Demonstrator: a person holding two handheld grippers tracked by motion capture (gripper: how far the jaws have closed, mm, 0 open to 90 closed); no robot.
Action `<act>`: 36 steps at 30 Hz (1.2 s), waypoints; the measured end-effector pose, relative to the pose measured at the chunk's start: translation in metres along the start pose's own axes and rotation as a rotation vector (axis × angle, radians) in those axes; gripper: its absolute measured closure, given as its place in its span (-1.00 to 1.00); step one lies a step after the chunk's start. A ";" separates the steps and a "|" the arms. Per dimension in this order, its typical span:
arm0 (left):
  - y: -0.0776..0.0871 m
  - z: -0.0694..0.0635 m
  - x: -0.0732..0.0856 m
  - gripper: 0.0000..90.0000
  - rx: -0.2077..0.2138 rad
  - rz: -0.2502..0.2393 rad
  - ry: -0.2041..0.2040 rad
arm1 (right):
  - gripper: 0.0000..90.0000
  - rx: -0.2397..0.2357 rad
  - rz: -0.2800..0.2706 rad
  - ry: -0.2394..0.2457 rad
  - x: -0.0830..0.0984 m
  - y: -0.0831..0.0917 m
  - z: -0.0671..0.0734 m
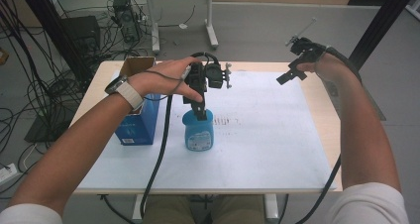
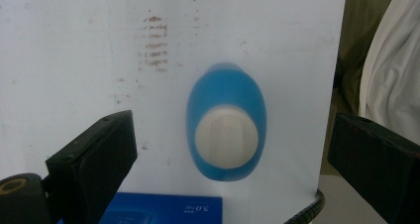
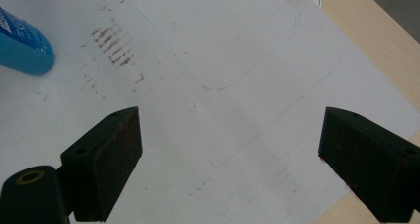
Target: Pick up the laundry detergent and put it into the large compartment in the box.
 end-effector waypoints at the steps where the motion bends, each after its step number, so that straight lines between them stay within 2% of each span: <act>1: -0.002 -0.001 0.000 -0.88 -0.006 0.005 -0.003 | -0.78 0.000 0.000 0.003 0.000 0.000 0.000; 36: -0.028 0.000 0.001 -0.87 -0.016 0.027 -0.004 | -0.78 -0.003 0.001 0.005 -0.003 -0.003 0.002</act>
Point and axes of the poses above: each handheld gripper's, and its own axes: y roughly backward along the jaws, x roughly out of its underside, z roughly to its left, the point moved 4 cm from there along -y, roughly forward along the jaws, and after that the axes turned 2 degrees about y, right-handed, at the moved point
